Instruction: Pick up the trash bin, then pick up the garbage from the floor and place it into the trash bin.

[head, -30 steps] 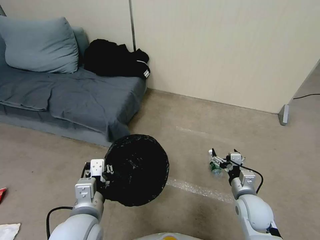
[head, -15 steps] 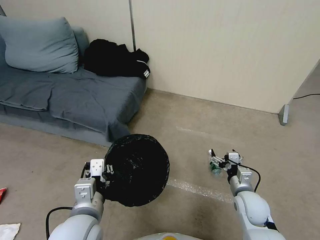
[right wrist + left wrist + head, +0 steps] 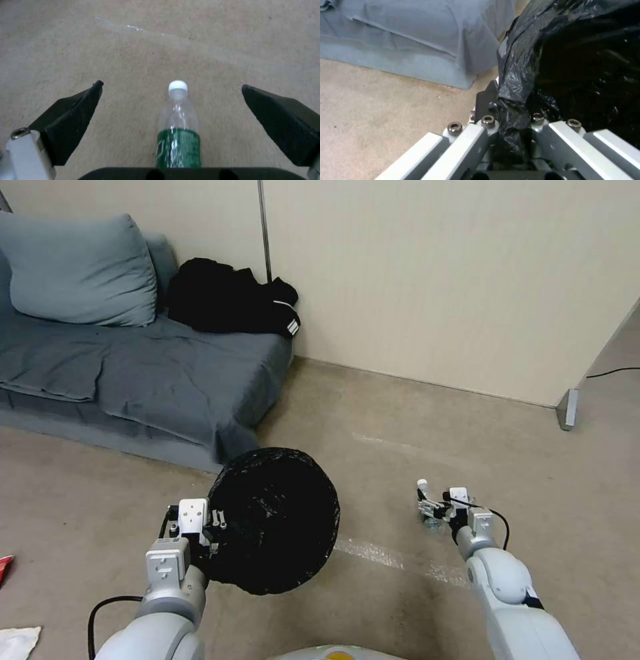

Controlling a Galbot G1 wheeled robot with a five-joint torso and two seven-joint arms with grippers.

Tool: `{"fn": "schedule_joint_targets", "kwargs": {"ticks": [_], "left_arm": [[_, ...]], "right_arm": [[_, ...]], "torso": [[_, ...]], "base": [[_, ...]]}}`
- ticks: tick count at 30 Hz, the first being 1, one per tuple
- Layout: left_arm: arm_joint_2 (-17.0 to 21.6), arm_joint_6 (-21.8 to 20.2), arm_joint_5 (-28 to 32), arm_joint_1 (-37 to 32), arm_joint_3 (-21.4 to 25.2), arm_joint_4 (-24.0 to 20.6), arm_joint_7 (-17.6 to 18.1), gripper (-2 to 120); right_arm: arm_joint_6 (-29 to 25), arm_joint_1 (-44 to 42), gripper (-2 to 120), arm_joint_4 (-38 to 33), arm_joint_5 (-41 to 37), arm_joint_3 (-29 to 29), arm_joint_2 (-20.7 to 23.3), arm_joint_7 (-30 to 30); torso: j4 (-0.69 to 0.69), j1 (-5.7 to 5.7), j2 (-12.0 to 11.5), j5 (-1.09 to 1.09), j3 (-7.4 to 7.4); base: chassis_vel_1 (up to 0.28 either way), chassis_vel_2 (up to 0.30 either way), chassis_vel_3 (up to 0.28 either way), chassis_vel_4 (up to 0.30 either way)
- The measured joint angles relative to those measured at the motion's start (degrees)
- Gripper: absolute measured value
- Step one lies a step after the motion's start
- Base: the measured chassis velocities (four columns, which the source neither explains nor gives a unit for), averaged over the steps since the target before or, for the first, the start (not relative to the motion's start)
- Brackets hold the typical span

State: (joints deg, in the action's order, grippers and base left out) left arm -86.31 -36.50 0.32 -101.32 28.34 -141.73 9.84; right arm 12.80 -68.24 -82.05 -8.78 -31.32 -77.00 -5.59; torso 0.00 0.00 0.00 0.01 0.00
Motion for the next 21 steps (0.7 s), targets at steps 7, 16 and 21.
{"fn": "schedule_joint_targets", "kwargs": {"ticks": [7, 16, 21], "left_arm": [[0.0, 0.1, 0.0, -0.2, 0.1, 0.0, 0.0, 1], [0.0, 0.2, 0.0, 0.1, 0.2, 0.5, -0.1, 1], [0.0, 0.2, 0.4, 0.3, 0.2, 0.5, -0.1, 1]], "right_arm": [[-1.9, 4.9, 100, 8.4, 1.6, 0.2, -0.1, -1.5], [-3.4, 9.4, 100, 19.1, 2.1, 0.7, -1.2, -1.9], [-4.6, 10.0, 99, 22.5, 2.9, 0.5, -1.9, -1.9]], "torso": [[0.0, 0.0, 0.0, -0.01, 0.0], [0.0, 0.0, 0.0, -0.01, 0.0], [0.0, 0.0, 0.0, -0.01, 0.0]], "base": [[0.0, 0.0, 0.0, 0.0], [0.0, 0.0, 0.0, 0.0], [0.0, 0.0, 0.0, 0.0]]}}
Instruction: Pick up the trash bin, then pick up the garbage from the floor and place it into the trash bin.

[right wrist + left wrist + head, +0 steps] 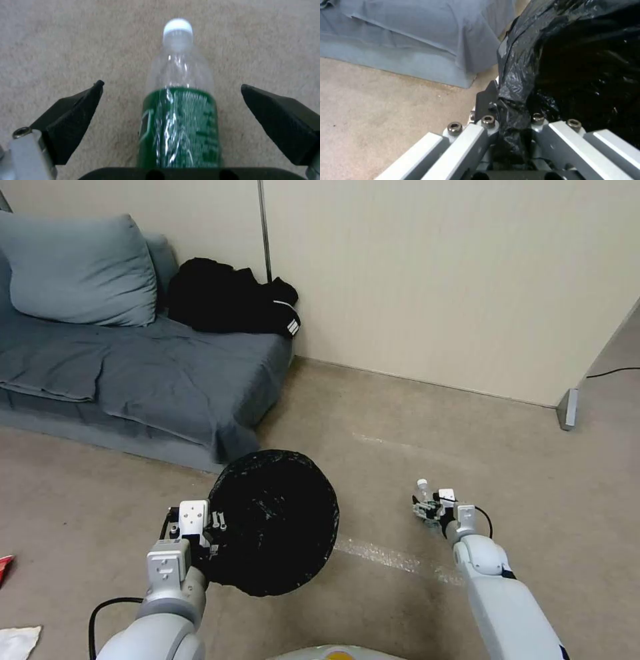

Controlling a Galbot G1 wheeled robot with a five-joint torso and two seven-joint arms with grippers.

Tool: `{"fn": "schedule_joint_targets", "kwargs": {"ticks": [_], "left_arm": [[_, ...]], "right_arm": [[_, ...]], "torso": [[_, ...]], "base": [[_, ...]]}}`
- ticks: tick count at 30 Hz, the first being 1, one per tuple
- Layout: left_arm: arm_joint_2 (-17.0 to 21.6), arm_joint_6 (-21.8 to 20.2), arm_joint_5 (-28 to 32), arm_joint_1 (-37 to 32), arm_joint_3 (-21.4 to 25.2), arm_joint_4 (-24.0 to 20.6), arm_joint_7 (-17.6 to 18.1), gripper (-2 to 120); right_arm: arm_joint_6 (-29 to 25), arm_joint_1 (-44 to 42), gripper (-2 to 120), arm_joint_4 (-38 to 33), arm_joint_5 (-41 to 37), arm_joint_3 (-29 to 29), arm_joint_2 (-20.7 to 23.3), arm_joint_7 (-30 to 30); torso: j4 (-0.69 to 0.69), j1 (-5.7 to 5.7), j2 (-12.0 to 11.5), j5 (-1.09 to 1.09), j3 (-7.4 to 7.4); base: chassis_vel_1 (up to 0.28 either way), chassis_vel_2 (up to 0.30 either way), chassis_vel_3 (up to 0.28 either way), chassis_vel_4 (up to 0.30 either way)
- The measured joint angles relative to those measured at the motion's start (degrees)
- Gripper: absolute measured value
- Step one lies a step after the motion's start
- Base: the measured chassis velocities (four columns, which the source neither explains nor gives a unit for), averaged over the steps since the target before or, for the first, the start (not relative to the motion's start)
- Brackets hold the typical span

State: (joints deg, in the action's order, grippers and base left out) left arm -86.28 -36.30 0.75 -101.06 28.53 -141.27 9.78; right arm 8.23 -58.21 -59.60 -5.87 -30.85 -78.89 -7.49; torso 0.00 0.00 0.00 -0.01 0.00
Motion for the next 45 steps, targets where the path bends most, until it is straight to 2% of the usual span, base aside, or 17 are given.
{"fn": "schedule_joint_targets", "kwargs": {"ticks": [4, 8, 14, 15, 18, 19, 25, 28, 32, 35, 36, 39, 40, 41, 42, 43, 45], "left_arm": [[-0.1, 0.0, 0.1, 0.1, -0.1, -0.2, 0.0, 1], [0.0, 0.0, 0.3, 0.0, 0.0, -0.3, 0.0, 1], [0.0, 0.0, 0.2, -0.1, -0.5, -0.8, 0.1, 1], [0.0, 0.0, 0.2, -0.1, -0.5, -0.8, 0.1, 1], [0.0, 0.0, 0.2, -0.2, -0.5, -0.8, 0.1, 1], [0.0, 0.0, 0.2, -0.2, -0.5, -0.8, 0.1, 1], [0.1, 0.1, -0.1, -1.1, -0.8, -1.2, 0.1, 1], [0.2, 0.2, -0.2, -1.3, -0.8, -0.7, 0.1, 1], [0.3, 0.3, -0.3, -1.3, -0.9, 0.3, 0.1, 1], [0.5, 0.4, 0.2, -0.6, -0.9, 1.5, 0.1, 1], [0.5, 0.4, 0.2, -0.6, -0.9, 1.5, 0.1, 1], [1.0, 0.3, 0.9, 0.0, -0.9, 2.1, 0.1, 1], [1.0, 0.3, 0.9, 0.0, -0.9, 2.1, 0.1, 1], [1.1, 0.3, 1.1, 0.1, -0.9, 2.3, 0.1, 1], [1.2, 0.1, 1.3, 0.2, -0.9, 2.5, 0.1, 1], [1.2, 0.1, 1.3, 0.2, -0.9, 2.5, 0.1, 1], [1.3, 0.0, 1.6, 0.2, -1.0, 2.7, 0.1, 1]], "right_arm": [[-0.3, 0.2, 96, 1.0, 0.2, -0.1, -0.2, 0.1], [-0.4, 0.3, 87, 1.8, 0.3, -0.3, -0.2, 0.5], [-1.0, -0.1, 63, 2.2, 0.4, -0.7, 0.0, 0.6], [-1.0, -0.1, 63, 2.2, 0.4, -0.7, 0.0, 0.6], [-1.0, -0.3, 49, 1.8, 0.3, -0.9, 0.4, 0.4], [-1.0, -0.3, 49, 1.8, 0.3, -0.9, 0.4, 0.4], [-1.1, -0.9, 27, 1.0, 0.2, -1.0, 0.4, 0.4], [-1.3, -1.0, 22, 0.6, 0.1, -1.0, 0.4, 0.4], [-1.6, -1.5, 21, -1.3, -0.6, -1.0, 0.4, 0.6], [-2.5, -3.9, 21, -9.2, -2.7, -0.7, 0.6, 0.8], [-2.5, -3.9, 21, -9.2, -2.7, -0.7, 0.6, 0.8], [-5.0, -7.8, 21, -22.0, -6.4, -0.2, 1.0, -0.6], [-5.0, -7.8, 21, -22.0, -6.4, -0.2, 1.0, -0.6], [-6.9, -10.1, 21, -27.9, -7.4, 0.3, 1.0, -2.1], [-9.0, -12.5, 21, -34.4, -8.2, 0.9, 1.2, -4.0], [-9.0, -12.5, 21, -34.4, -8.2, 0.9, 1.2, -4.0], [-12.7, -16.3, 21, -43.8, -9.0, 2.6, 1.7, -8.1]], "torso": [[0.0, 0.0, 0.0, 0.01, 0.0], [0.0, 0.0, 0.0, 0.0, 0.0], [0.0, 0.0, 0.0, 0.02, 0.0], [0.0, 0.0, 0.0, 0.02, 0.0], [0.0, 0.0, 0.0, 0.0, 0.0], [0.0, 0.0, 0.0, 0.0, 0.0], [0.0, 0.0, 0.0, 0.01, 0.0], [0.0, 0.0, 0.0, 0.01, 0.0], [0.01, 0.0, 0.0, 0.01, 0.0], [0.0, 0.0, 0.0, 0.0, 0.0], [0.0, 0.0, 0.0, 0.0, 0.0], [0.02, 0.0, 0.0, -0.03, 0.0], [0.02, 0.0, 0.0, -0.03, 0.0], [-0.02, 0.0, 0.0, 0.01, 0.0], [0.02, 0.0, 0.0, 0.02, 0.0], [0.02, 0.0, 0.0, 0.02, 0.0], [0.0, 0.0, 0.0, -0.03, -0.01]], "base": [[0.0, 0.0, 0.0, 0.0], [0.0, 0.0, 0.0, 0.0], [0.0, 0.0, 0.0, 0.0], [0.0, 0.0, 0.0, 0.0], [0.0, 0.0, 0.0, 0.0], [0.0, 0.0, 0.0, 0.0], [0.0, 0.0, 0.0, 0.0], [0.0, 0.0, 0.0, 0.0], [0.0, 0.0, 0.0, 0.0], [0.0, 0.0, 0.0, 0.0], [0.0, 0.0, 0.0, 0.0], [0.0, 0.0, 0.0, 0.0], [0.0, 0.0, 0.0, 0.0], [0.0, 0.0, 0.0, 0.0], [0.0, 0.0, 0.0, 0.0], [0.0, 0.0, 0.0, 0.0], [0.0, 0.0, 0.0, 0.0]]}}
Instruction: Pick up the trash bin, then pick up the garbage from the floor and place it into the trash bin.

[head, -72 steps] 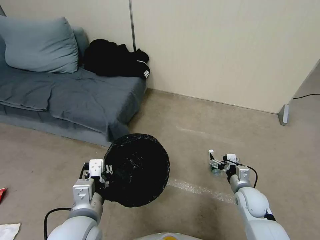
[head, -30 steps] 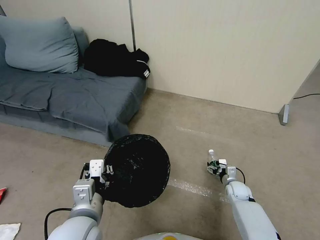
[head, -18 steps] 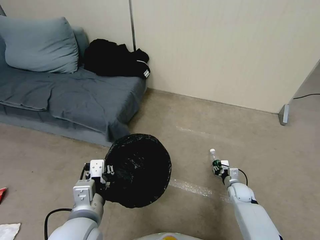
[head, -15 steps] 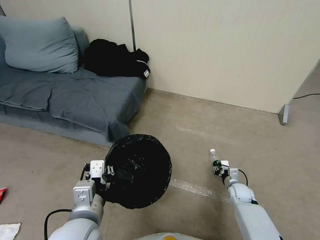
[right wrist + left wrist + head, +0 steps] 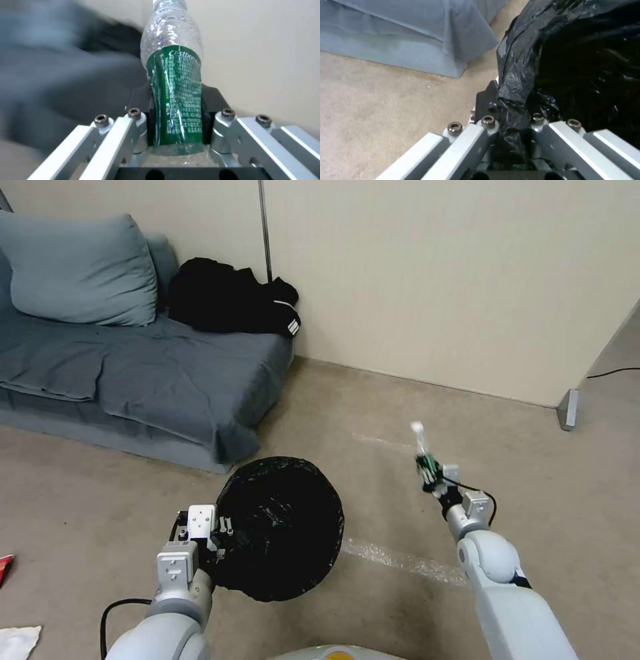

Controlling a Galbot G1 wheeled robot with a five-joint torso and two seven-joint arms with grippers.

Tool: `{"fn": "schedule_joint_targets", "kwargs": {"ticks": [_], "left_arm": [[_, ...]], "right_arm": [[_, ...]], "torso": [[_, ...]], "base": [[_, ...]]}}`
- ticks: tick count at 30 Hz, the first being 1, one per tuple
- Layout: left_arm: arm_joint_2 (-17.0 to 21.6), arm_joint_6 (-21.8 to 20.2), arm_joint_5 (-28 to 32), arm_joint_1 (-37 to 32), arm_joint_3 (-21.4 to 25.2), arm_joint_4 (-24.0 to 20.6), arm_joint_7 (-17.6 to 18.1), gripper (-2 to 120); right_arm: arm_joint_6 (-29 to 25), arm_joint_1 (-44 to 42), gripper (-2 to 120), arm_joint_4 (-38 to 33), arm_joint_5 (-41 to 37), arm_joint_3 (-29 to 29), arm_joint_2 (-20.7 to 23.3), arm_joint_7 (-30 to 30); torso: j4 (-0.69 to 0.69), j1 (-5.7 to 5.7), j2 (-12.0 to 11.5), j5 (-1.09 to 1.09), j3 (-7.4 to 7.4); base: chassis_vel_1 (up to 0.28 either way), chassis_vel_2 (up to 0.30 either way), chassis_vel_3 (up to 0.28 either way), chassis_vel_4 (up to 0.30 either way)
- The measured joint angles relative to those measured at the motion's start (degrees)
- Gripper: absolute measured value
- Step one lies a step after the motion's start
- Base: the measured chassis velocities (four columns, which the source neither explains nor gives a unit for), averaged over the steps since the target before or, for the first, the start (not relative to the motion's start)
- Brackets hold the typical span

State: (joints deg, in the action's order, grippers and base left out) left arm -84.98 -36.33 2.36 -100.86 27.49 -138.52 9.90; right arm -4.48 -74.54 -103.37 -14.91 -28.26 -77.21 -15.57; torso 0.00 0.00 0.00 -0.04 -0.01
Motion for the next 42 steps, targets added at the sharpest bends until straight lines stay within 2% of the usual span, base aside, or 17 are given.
{"fn": "schedule_joint_targets", "kwargs": {"ticks": [1, 2, 3, 4, 5, 7, 11, 19, 29, 31, 33, 34, 37, 38, 40, 42], "left_arm": [[0.1, -0.1, 0.2, 0.0, -0.1, 0.2, 0.0, 1], [0.1, -0.1, 0.2, 0.0, -0.1, 0.2, 0.0, 1], [0.3, -0.2, 0.2, 0.1, -0.3, 0.3, 0.0, 1], [0.4, -0.3, 0.3, 0.1, -0.5, 0.5, 0.0, 1], [0.4, -0.3, 0.3, 0.1, -0.5, 0.5, 0.0, 1], [0.4, -0.4, 0.3, 0.2, -0.8, 0.6, 0.0, 1], [0.4, -0.4, 0.2, 0.2, -0.9, 0.6, 0.0, 1], [0.2, -0.4, 0.3, 0.2, -0.9, 0.5, 0.0, 1], [0.2, -0.5, 0.2, -0.1, -1.0, -0.1, 0.0, 1], [0.2, -0.5, 0.2, -0.2, -1.1, -0.3, 0.0, 1], [0.2, -0.5, 0.1, -0.3, -1.2, -0.4, 0.0, 1], [0.2, -0.5, 0.1, -0.3, -1.2, -0.4, 0.0, 1], [0.2, -0.5, 0.1, -0.3, -1.2, -0.5, -0.1, 1], [0.2, -0.5, 0.1, -0.3, -1.2, -0.5, -0.1, 1], [0.2, -0.5, 0.1, -0.2, -1.2, -0.5, -0.1, 1], [0.2, -0.5, 0.1, -0.2, -1.2, -0.5, -0.1, 1]], "right_arm": [[-2.5, -2.2, 21, -4.3, 0.0, 1.5, 0.4, -3.4], [-2.5, -2.2, 21, -4.3, 0.0, 1.5, 0.4, -3.4], [-4.1, -3.6, 21, -7.1, 0.3, 2.8, 0.8, -6.0], [-6.6, -6.1, 21, -11.4, 1.0, 5.3, 1.7, -11.0], [-6.6, -6.1, 21, -11.4, 1.0, 5.3, 1.7, -11.0], [-9.2, -9.7, 21, -15.4, 2.2, 9.9, 3.5, -17.5], [-10.6, -11.9, 21, -15.7, 4.0, 14.3, 4.9, -20.9], [-11.4, -11.9, 21, -9.8, 7.0, 18.7, 5.1, -19.9], [-11.3, -9.6, 21, -4.4, 8.4, 19.9, 4.5, -18.2], [-11.1, -9.3, 25, -4.0, 8.6, 20.0, 4.4, -18.2], [-11.0, -9.0, 36, -3.7, 8.6, 20.2, 4.2, -18.1], [-11.0, -9.0, 36, -3.7, 8.6, 20.2, 4.2, -18.1], [-10.7, -8.7, 49, -3.6, 8.7, 20.4, 4.0, -18.1], [-10.7, -8.7, 49, -3.6, 8.7, 20.4, 4.0, -18.1], [-10.6, -8.6, 61, -3.6, 8.7, 20.4, 3.9, -18.0], [-10.6, -8.6, 63, -3.6, 8.7, 20.4, 3.9, -18.0]], "torso": [[-0.01, 0.0, 0.0, 0.06, 0.0], [-0.01, 0.0, 0.0, 0.06, 0.0], [-0.01, 0.0, 0.0, 0.03, 0.0], [0.0, 0.0, 0.0, 0.03, 0.0], [0.0, 0.0, 0.0, 0.03, 0.0], [0.0, 0.0, 0.0, 0.03, 0.0], [0.0, 0.0, 0.0, 0.03, 0.0], [0.0, 0.0, 0.0, 0.03, 0.0], [0.0, 0.0, 0.0, 0.04, 0.0], [0.0, 0.0, 0.0, 0.03, 0.01], [0.0, 0.0, 0.0, 0.04, 0.01], [0.0, 0.0, 0.0, 0.04, 0.01], [0.0, 0.0, 0.0, 0.04, 0.01], [0.0, 0.0, 0.0, 0.04, 0.01], [0.0, 0.0, 0.0, 0.03, 0.01], [0.0, 0.0, 0.0, 0.04, 0.01]], "base": [[0.0, 0.0, 0.0, 0.0], [0.0, 0.0, 0.0, 0.0], [0.0, 0.0, 0.0, 0.0], [0.0, 0.0, 0.0, 0.0], [0.0, 0.0, 0.0, 0.0], [0.0, 0.0, 0.0, 0.0], [0.0, 0.0, 0.0, 0.0], [0.0, 0.0, 0.0, 0.0], [0.0, 0.0, 0.0, 0.0], [0.0, 0.0, 0.0, 0.0], [0.0, 0.0, 0.0, 0.0], [0.0, 0.0, 0.0, 0.0], [0.0, 0.0, 0.0, 0.0], [0.0, 0.0, 0.0, 0.0], [0.0, 0.0, 0.0, 0.0], [0.0, 0.0, 0.0, 0.0]]}}
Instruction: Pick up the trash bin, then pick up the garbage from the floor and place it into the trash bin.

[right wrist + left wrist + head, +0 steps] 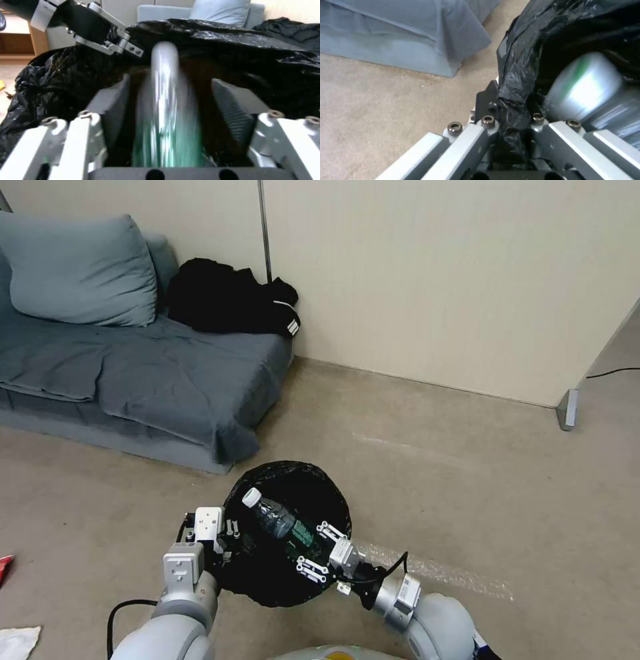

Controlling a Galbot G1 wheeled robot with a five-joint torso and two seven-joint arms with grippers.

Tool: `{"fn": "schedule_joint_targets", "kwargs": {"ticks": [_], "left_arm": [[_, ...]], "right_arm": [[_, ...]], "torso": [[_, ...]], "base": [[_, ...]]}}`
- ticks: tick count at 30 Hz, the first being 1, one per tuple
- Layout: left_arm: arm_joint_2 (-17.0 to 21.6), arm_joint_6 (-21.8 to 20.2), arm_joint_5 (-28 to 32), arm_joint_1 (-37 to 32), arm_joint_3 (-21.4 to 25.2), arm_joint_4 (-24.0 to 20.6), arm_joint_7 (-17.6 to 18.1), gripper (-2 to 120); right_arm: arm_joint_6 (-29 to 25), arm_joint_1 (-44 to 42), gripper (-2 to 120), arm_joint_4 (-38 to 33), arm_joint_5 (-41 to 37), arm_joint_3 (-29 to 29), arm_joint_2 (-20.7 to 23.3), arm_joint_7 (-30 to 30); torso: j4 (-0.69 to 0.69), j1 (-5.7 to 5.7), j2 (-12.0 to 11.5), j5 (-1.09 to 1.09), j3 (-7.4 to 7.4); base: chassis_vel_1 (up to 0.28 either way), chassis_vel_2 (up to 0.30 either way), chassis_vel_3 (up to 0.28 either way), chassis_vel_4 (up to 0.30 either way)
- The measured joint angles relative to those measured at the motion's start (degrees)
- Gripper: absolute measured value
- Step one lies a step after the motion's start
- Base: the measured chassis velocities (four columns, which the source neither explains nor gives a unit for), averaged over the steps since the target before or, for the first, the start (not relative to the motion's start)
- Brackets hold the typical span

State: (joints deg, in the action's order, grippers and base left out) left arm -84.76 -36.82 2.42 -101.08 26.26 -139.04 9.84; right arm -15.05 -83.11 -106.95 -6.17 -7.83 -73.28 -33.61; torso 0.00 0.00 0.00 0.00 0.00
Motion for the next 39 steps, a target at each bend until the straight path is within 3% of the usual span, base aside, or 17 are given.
{"fn": "schedule_joint_targets", "kwargs": {"ticks": [8, 13, 16, 21, 27, 32, 39], "left_arm": [[0.3, 0.2, -0.5, 0.3, -0.1, 0.9, -0.6, 1], [0.4, 0.9, -0.6, 0.8, -0.1, 1.4, -1.1, 1], [0.5, 1.4, -1.3, 1.1, -0.1, 2.0, -1.0, 1], [0.7, 2.0, -2.0, 1.2, 0.1, 2.4, -0.8, 1], [1.0, 2.2, -2.0, 1.1, 0.9, 2.4, -0.6, 1], [1.0, 2.5, -1.6, 1.0, 1.7, 2.4, -0.3, 1], [1.0, 2.9, -1.2, 0.9, 2.1, 2.2, 0.1, 1]], "right_arm": [[0.3, -1.0, 97, -2.4, 0.0, -0.7, 0.9, 0.2], [0.3, -1.7, 107, -4.9, -0.1, -1.9, 1.6, 0.5], [0.8, -2.3, 112, -9.9, -0.7, -4.4, 1.9, 2.9], [1.9, -3.2, 114, -16.4, -2.2, -8.0, 1.2, 7.5], [3.2, -8.7, 112, -23.8, -0.9, -12.6, -2.2, 18.9], [3.4, -12.2, 104, -24.0, 1.3, -14.9, -5.0, 25.2], [2.2, -14.3, 100, -20.4, 2.3, -15.7, -7.5, 28.4]], "torso": [[0.0, 0.0, 0.0, 0.0, 0.0], [0.0, 0.0, 0.0, 0.0, 0.0], [0.0, 0.0, 0.0, 0.0, 0.0], [0.0, 0.0, 0.0, 0.0, 0.0], [0.0, 0.0, 0.0, -0.01, 0.0], [0.0, 0.0, 0.0, 0.0, 0.0], [0.0, 0.0, 0.0, -0.01, 0.0]], "base": [[0.0, 0.0, 0.0, 0.0], [0.0, 0.0, 0.0, 0.0], [0.0, 0.0, 0.0, 0.0], [0.0, 0.0, 0.0, 0.0], [0.0, 0.0, 0.0, 0.0], [0.0, 0.0, 0.0, 0.0], [0.0, 0.0, 0.0, 0.0]]}}
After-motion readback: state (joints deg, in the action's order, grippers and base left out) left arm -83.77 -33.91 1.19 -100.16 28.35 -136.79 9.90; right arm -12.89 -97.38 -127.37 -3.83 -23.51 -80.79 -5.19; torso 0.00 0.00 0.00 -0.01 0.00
